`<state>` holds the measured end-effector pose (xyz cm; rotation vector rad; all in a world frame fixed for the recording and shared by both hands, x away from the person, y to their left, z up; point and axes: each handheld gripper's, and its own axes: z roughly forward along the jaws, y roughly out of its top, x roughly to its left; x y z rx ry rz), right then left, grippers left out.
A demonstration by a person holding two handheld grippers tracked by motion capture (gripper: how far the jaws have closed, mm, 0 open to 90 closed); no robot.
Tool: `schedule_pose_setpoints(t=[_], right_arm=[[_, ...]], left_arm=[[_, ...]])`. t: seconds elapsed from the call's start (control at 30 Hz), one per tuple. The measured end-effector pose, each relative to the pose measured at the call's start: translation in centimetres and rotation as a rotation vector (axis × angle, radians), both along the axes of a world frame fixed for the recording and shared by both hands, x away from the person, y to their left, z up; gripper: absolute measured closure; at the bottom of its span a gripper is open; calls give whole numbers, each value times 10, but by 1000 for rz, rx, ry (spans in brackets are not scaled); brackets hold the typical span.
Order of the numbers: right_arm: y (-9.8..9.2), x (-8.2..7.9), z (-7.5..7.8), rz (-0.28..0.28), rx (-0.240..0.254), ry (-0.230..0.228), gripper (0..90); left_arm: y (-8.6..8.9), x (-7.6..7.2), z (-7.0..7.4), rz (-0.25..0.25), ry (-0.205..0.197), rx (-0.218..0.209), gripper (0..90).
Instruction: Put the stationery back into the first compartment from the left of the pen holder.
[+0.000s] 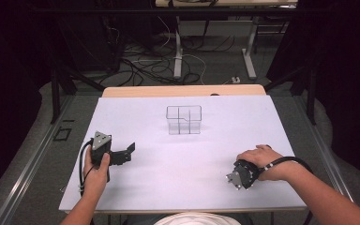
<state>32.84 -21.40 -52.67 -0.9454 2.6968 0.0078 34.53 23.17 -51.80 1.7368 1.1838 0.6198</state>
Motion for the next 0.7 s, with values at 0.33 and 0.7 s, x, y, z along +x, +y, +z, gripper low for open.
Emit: schedule_pose_setpoints(t=[0.33,0.7], right_arm=[[7,1,5,-25,74,-74,796],[23,9,7,-104,142,-160,796]], left_arm=[[0,0,0,0,0,0,0],[0,0,0,0,0,3,0]])
